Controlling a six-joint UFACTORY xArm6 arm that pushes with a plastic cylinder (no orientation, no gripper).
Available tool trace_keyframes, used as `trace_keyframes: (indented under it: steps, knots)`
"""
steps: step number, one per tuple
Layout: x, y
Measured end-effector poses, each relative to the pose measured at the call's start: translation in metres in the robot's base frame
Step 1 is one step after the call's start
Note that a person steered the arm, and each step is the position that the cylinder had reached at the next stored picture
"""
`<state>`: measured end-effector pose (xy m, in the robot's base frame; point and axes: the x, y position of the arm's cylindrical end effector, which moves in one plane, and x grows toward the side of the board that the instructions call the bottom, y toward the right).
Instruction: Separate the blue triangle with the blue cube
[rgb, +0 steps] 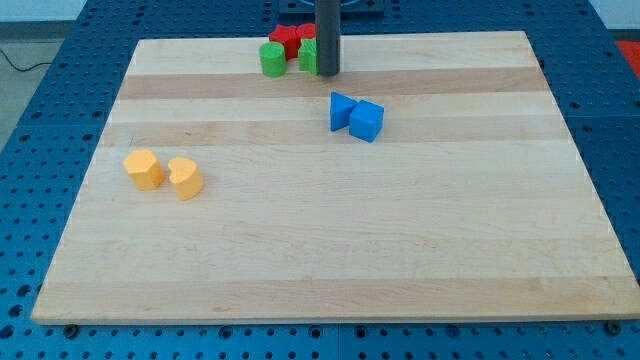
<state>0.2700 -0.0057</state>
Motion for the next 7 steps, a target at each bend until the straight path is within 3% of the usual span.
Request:
trace_keyframes:
  steps: [4, 7]
  knots:
    - [0.05, 0.07]
    - [0.063, -0.01]
